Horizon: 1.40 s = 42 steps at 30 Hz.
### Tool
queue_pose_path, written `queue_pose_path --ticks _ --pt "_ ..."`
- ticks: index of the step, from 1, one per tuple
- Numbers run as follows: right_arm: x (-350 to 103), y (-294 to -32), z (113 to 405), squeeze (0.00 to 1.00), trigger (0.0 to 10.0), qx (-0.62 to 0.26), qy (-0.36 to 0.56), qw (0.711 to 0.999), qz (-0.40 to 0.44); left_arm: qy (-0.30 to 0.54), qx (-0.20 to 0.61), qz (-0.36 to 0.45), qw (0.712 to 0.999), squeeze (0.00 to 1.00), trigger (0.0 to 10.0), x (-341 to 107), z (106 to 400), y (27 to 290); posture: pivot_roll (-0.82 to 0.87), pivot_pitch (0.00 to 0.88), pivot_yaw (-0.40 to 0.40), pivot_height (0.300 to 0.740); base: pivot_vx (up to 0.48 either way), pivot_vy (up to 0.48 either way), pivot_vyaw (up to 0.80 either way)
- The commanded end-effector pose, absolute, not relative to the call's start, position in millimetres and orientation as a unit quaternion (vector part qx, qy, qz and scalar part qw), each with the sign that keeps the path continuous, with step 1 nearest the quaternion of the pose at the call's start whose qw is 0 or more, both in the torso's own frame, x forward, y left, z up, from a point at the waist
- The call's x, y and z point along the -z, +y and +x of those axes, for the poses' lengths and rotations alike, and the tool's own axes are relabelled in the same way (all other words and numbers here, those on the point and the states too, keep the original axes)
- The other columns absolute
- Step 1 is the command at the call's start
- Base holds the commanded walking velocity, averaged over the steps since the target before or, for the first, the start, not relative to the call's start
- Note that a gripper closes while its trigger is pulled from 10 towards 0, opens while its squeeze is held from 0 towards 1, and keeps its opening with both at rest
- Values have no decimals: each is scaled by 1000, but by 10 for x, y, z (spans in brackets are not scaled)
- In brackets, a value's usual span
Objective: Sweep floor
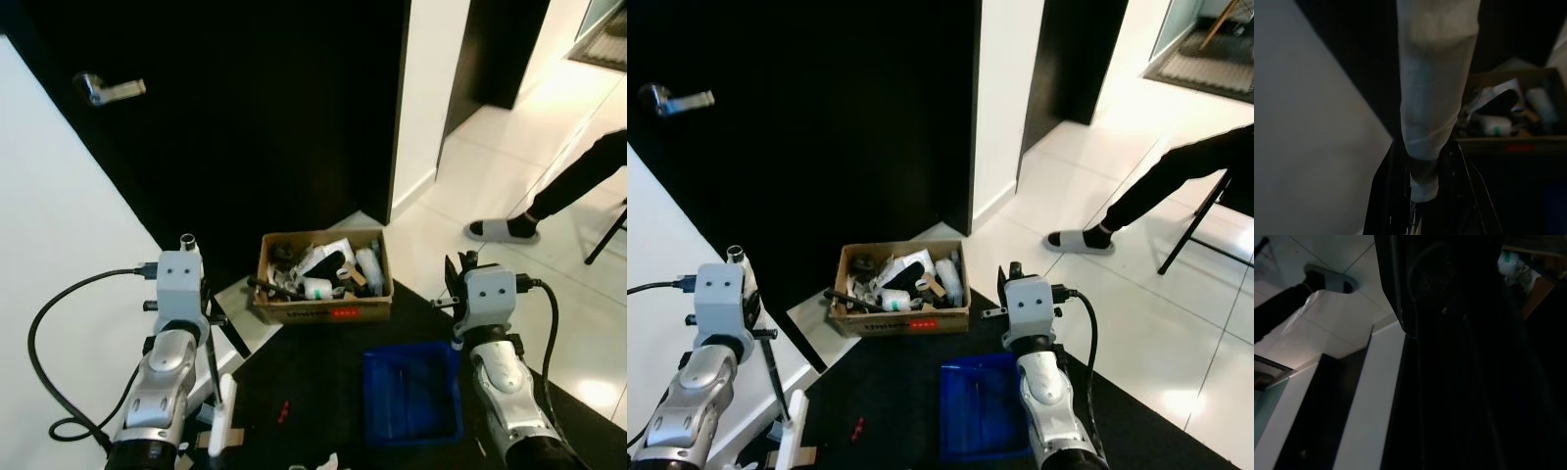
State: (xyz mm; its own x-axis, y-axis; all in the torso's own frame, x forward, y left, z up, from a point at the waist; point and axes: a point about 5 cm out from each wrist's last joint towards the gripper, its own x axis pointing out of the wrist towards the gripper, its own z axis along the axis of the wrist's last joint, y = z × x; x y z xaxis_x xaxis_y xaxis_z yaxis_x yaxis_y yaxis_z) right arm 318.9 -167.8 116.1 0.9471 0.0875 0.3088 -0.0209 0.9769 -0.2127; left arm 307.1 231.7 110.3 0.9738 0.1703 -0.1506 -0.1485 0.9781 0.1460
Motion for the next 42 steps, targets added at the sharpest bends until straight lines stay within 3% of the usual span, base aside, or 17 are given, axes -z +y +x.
queue_pose_path --ticks 1,4,14,27,31,35,40,42 --pt "-1211 -1631 3197 0 10000 -35 -175 978 -106 73 -103 86 988 0 10000 -1142 3059 2458 70 278 132 740 0 0 0" --pt "-1264 -1597 3287 0 10000 -25 -179 979 -90 59 -128 89 986 0 10000 -1217 3139 2592 91 322 135 740 0 0 0" --pt "-1397 -1545 3403 0 10000 -23 -188 980 -53 43 -195 82 976 0 10000 -1232 3175 2910 70 340 103 740 0 0 0" --pt "-1504 -1740 3385 0 10000 -28 -205 975 -79 83 -268 38 959 0 10000 -768 2805 3271 -28 355 42 740 0 0 0" --pt "-1530 -1768 3384 0 10000 -31 -207 974 -83 98 -269 36 958 0 10000 -609 2656 3275 -32 352 32 740 0 0 0" --pt "-1532 -1756 3393 0 10000 -34 -206 974 -84 103 -251 -19 962 12 10000 -468 2570 3152 -21 345 23 740 0 0 0" --pt "-1524 -1710 3403 0 10000 -41 -204 975 -81 81 -201 -100 971 8 10000 -487 2641 2897 -17 343 23 740 0 0 0" --pt "-1513 -1672 3409 0 10000 -46 -202 975 -77 50 -119 -141 982 16 10000 -625 2746 2611 2 337 27 740 0 0 0"
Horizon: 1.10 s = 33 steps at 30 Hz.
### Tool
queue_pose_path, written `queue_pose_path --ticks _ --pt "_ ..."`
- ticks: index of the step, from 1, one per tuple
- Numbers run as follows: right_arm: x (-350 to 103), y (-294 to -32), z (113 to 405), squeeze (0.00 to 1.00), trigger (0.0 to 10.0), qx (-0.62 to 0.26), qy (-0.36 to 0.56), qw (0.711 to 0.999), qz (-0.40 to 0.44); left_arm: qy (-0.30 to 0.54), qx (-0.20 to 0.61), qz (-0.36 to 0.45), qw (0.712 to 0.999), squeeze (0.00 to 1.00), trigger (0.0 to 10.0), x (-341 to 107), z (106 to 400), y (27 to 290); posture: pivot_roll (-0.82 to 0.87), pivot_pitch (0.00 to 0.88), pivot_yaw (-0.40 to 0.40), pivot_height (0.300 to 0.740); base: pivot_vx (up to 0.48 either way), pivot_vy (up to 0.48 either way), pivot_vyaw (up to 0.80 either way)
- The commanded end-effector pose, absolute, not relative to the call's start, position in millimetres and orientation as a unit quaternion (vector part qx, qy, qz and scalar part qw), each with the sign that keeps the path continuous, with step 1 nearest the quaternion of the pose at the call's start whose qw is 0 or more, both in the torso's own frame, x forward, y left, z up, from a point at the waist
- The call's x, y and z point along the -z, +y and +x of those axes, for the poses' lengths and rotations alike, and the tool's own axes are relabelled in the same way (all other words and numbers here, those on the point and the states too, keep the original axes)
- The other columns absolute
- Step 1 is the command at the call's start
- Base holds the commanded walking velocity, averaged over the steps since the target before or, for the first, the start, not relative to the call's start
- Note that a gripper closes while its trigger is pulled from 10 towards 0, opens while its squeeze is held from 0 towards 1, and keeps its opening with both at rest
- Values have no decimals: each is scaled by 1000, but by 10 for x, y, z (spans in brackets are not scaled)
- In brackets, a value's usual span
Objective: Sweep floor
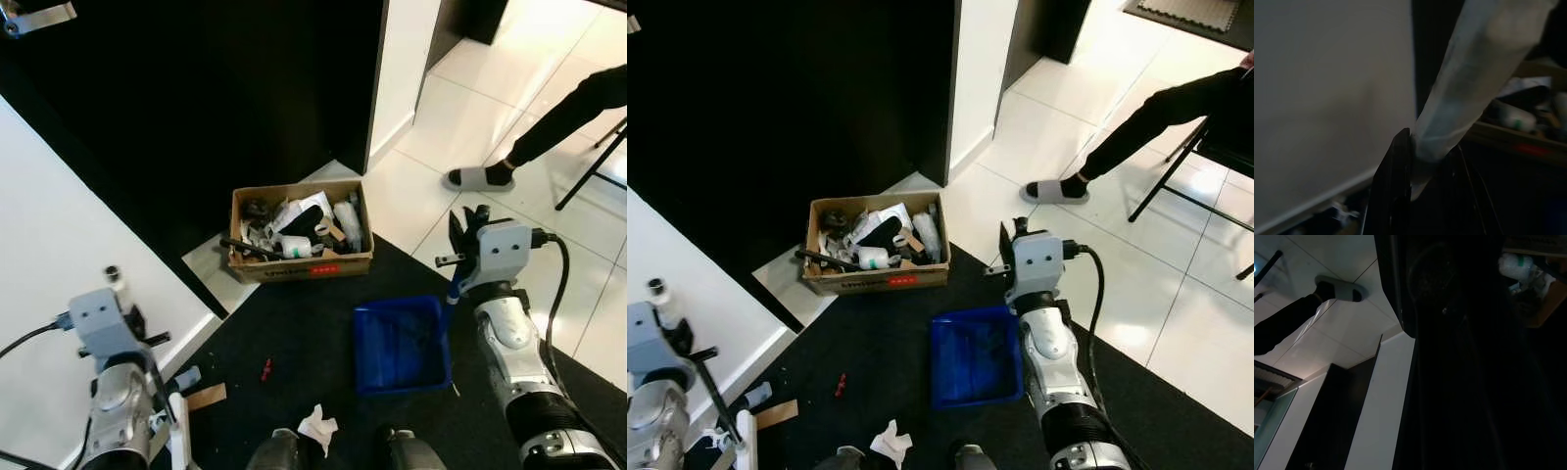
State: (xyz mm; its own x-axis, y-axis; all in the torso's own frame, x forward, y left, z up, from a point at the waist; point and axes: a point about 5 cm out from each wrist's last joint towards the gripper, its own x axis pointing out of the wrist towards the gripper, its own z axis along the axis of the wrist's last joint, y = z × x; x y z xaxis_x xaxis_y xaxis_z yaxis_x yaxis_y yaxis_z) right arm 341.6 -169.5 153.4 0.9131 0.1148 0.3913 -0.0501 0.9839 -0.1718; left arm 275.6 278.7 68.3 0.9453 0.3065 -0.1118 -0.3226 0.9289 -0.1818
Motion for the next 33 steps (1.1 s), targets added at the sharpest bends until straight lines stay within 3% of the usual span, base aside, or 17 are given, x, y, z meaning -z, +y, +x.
queue_pose_path --ticks 1,5,13,18,21,22,24,25,33 --pt "-1509 -1659 3410 0 10000 -47 -202 975 -75 39 -87 -155 983 24 10000 -688 2779 2494 10 335 32 740 0 0 0" --pt "-1491 -1645 3408 0 10000 -50 -199 976 -74 18 -30 -185 982 24 10000 -826 2831 2252 16 335 37 740 0 0 0" --pt "-1444 -1612 3395 0 10000 -57 -193 976 -81 7 35 -212 977 20 10000 -1012 2794 2016 35 327 48 740 0 0 0" --pt "-1435 -1594 3398 0 10000 -58 -192 976 -80 1 36 -175 984 12 10000 -1128 2750 2105 41 324 54 740 0 0 0" --pt "-1435 -1583 3399 0 10000 -58 -193 976 -80 -28 -12 -113 993 8 10000 -1327 2768 2455 45 320 60 740 0 0 0" --pt "-1437 -1586 3399 0 10000 -58 -194 976 -80 -47 -55 -81 994 12 10000 -1445 2790 2684 46 318 61 740 0 0 0" --pt "-1438 -1589 3398 0 10000 -57 -195 976 -80 -61 -83 -61 993 12 10000 -1529 2798 2831 46 318 61 740 0 0 0" --pt "-1437 -1595 3396 0 10000 -56 -195 976 -81 -84 -136 -17 987 16 10000 -1710 2803 3136 47 318 60 740 0 0 0" --pt "-1430 -1587 3392 0 10000 -56 -195 976 -82 -71 -213 35 974 20 10000 -1790 2782 3542 42 320 63 740 0 0 0"
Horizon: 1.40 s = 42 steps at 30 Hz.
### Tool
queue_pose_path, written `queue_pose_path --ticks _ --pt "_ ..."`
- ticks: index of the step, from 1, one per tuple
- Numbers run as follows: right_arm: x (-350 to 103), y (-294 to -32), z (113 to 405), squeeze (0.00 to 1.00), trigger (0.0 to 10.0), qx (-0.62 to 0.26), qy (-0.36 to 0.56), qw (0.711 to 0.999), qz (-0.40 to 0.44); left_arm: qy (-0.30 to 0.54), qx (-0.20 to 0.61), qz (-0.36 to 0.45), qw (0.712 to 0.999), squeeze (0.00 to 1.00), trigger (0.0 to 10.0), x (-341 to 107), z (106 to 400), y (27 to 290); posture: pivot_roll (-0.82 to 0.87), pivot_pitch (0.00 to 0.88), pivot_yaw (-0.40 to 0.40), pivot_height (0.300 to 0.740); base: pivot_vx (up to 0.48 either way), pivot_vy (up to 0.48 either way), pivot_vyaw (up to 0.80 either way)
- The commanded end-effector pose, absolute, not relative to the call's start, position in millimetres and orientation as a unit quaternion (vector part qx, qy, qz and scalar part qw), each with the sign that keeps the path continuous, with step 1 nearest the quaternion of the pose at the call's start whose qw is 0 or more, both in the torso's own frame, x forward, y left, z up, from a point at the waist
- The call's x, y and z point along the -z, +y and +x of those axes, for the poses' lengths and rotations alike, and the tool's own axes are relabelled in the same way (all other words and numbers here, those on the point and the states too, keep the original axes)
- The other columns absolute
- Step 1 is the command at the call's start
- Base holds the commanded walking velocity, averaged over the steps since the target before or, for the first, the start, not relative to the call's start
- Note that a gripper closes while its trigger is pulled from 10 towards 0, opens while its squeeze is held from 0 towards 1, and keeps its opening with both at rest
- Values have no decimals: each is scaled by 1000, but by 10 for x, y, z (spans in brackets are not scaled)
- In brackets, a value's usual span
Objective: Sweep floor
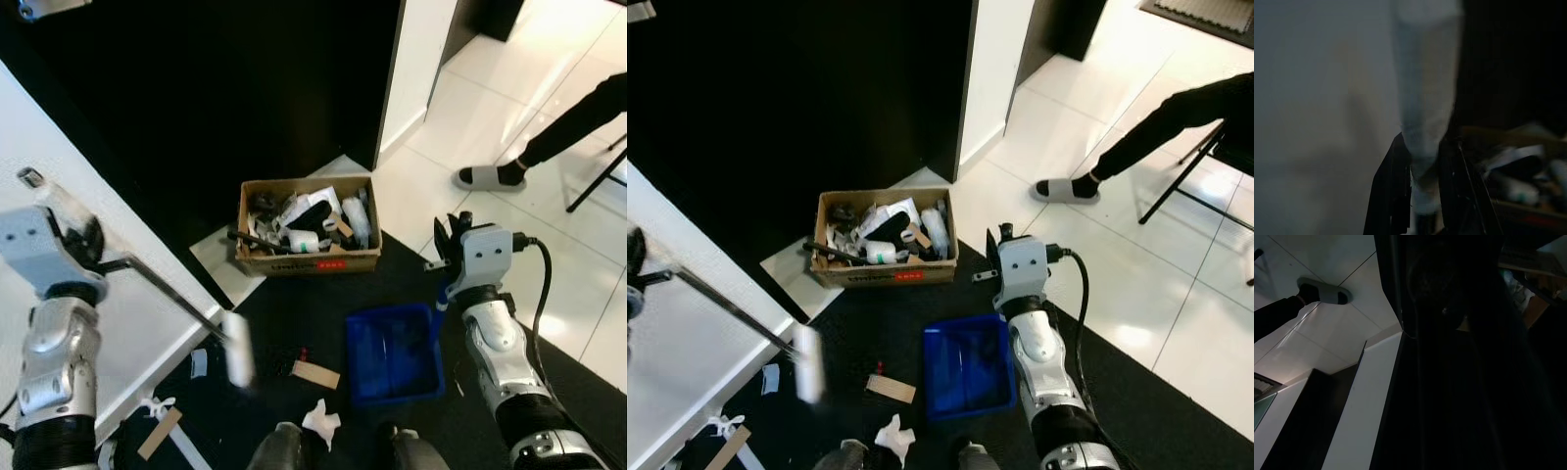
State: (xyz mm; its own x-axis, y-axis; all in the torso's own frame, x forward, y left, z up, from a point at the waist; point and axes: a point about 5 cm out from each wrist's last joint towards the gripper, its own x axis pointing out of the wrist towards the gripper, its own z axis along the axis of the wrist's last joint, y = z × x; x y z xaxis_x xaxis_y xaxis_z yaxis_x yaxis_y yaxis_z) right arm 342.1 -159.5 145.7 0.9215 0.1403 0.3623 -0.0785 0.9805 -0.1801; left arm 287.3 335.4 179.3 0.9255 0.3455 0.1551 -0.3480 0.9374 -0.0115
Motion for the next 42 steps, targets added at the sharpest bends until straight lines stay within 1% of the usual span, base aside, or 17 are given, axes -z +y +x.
queue_pose_path --ticks 1,3,7,9,12,16,17,20,22,28,29,30,32,38,39,40,42 --pt "-1430 -1588 3391 0 10000 -56 -195 976 -82 -61 -219 39 973 20 10000 -1748 2784 3571 42 320 63 740 0 0 0" --pt "-1429 -1589 3391 0 10000 -56 -195 976 -82 -55 -221 41 973 20 10000 -1722 2786 3585 42 320 63 740 0 0 0" --pt "-1443 -1610 3374 0 10000 -52 -199 975 -85 8 -232 46 971 20 10000 -1342 2838 3549 19 339 67 740 0 0 0" --pt "-1443 -1610 3372 0 10000 -52 -199 975 -85 11 -233 48 971 20 10000 -1316 2846 3543 19 339 67 740 0 0 0" --pt "-1461 -1634 3350 0 10000 -50 -205 973 -90 32 -252 86 963 20 10000 -1191 2806 3570 12 343 74 740 0 0 0" --pt "-1465 -1637 3343 0 10000 -49 -207 973 -90 36 -260 85 961 27 10000 -1159 2790 3604 9 343 77 740 0 0 0" --pt "-1472 -1645 3339 0 10000 -48 -208 973 -91 37 -280 84 956 55 10000 -1143 2768 3640 -2 354 75 740 0 0 0" --pt "-1480 -1653 3333 0 10000 -48 -210 972 -91 37 -303 84 949 55 10000 -1122 2747 3684 -2 354 75 740 0 0 0" --pt "-1516 -1641 3305 0 10000 -52 -217 971 -91 17 -316 59 947 67 10000 -1176 2792 3688 -34 393 60 740 0 0 0" --pt "-1569 -1624 3276 0 10000 -56 -226 968 -90 -5 -309 13 951 63 10000 -1234 2887 3646 -37 411 58 740 0 0 0" --pt "-1601 -1614 3261 0 10000 -57 -231 967 -89 -13 -296 -26 955 63 10000 -1240 2949 3599 -52 424 60 740 0 0 0" --pt "-1601 -1614 3261 0 10000 -57 -231 967 -89 -13 -296 -26 955 63 10000 -1240 2949 3599 -52 424 60 740 0 0 0" --pt "-1653 -1628 3246 0 10000 -55 -239 966 -88 -14 -258 -75 963 82 10000 -1222 3049 3484 -68 436 62 740 0 0 0" --pt "-1690 -1661 3206 0 10000 -51 -244 965 -88 -12 -216 -111 970 90 10000 -1194 3135 3374 -79 439 58 740 0 0 0" --pt "-1681 -1667 3196 0 10000 -49 -243 965 -88 -9 -172 -135 976 82 10000 -1190 3167 3312 -71 431 63 740 0 0 0" --pt "-1681 -1667 3196 0 10000 -49 -243 965 -88 -9 -172 -135 976 82 10000 -1190 3167 3312 -71 431 63 740 0 0 0" --pt "-1674 -1669 3192 0 10000 -48 -241 965 -88 -10 -124 -159 979 82 10000 -1197 3188 3246 -64 425 68 740 0 0 0"
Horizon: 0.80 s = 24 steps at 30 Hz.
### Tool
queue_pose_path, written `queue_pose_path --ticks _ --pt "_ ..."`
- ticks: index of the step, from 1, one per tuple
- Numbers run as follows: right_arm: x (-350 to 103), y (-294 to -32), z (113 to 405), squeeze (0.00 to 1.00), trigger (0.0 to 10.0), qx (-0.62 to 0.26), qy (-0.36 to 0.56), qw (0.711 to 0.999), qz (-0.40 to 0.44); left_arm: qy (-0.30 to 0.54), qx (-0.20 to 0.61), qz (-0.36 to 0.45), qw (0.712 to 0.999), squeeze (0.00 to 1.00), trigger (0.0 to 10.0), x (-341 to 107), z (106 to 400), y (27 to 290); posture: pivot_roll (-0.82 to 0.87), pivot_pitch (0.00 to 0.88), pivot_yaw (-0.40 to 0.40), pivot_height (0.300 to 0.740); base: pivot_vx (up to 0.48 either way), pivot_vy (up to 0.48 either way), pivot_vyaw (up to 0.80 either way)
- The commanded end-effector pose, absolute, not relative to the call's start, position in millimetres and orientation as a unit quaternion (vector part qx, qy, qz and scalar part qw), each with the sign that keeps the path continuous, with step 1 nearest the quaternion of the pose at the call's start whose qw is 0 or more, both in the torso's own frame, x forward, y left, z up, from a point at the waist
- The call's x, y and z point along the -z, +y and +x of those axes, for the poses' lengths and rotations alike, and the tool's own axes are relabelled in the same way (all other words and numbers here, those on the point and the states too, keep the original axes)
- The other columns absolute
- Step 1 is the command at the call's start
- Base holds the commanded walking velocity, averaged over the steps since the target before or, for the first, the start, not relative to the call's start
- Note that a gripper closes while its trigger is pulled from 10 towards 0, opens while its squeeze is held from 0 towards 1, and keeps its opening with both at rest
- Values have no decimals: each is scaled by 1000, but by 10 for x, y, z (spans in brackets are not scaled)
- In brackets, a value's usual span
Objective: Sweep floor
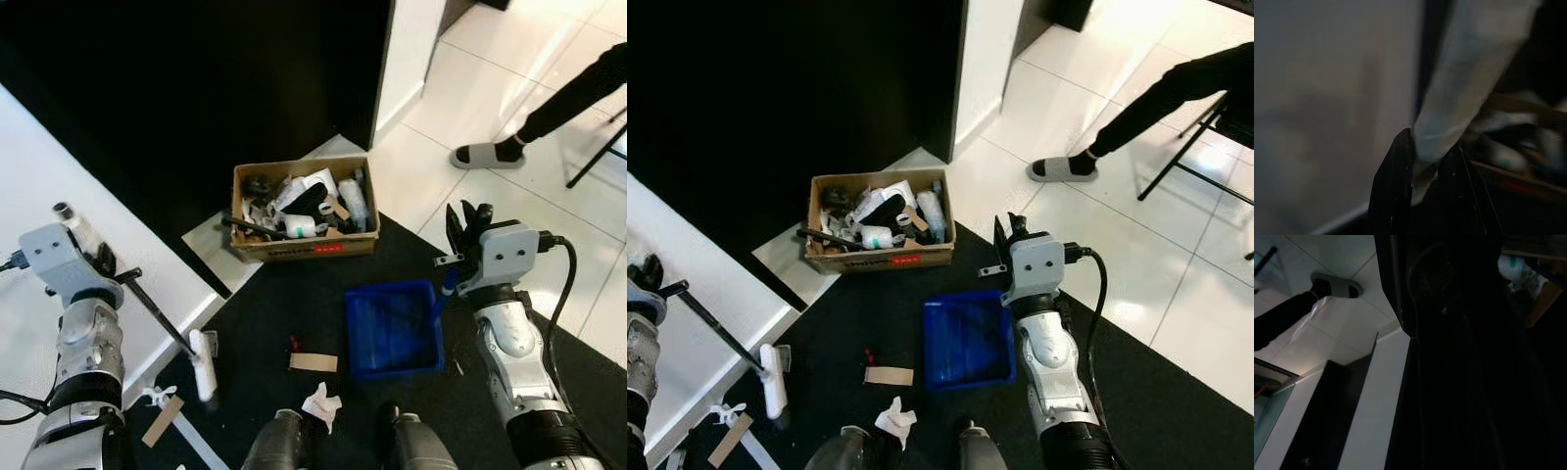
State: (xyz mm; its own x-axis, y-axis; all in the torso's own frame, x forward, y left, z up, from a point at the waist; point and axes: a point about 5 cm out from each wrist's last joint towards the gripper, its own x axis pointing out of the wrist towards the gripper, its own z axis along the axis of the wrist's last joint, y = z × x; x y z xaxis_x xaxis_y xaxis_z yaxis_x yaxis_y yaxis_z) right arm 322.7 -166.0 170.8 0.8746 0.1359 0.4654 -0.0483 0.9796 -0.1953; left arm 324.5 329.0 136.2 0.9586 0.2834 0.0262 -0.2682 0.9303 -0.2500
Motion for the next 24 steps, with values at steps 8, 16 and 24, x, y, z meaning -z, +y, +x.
queue_pose_path --ticks 8,16,24 --pt "-1671 -1635 3214 0 10000 -47 -236 967 -83 -15 17 -193 981 63 10000 -1308 3122 2968 -21 408 94 740 0 0 0" --pt "-1637 -1587 3202 0 10000 -49 -231 969 -79 1 95 -221 971 67 10000 -1389 2829 2543 6 399 103 740 0 0 0" --pt "-1641 -1568 3228 0 10000 -56 -231 968 -83 -23 68 -202 977 67 10000 -1559 2816 2455 21 382 98 740 0 0 0"
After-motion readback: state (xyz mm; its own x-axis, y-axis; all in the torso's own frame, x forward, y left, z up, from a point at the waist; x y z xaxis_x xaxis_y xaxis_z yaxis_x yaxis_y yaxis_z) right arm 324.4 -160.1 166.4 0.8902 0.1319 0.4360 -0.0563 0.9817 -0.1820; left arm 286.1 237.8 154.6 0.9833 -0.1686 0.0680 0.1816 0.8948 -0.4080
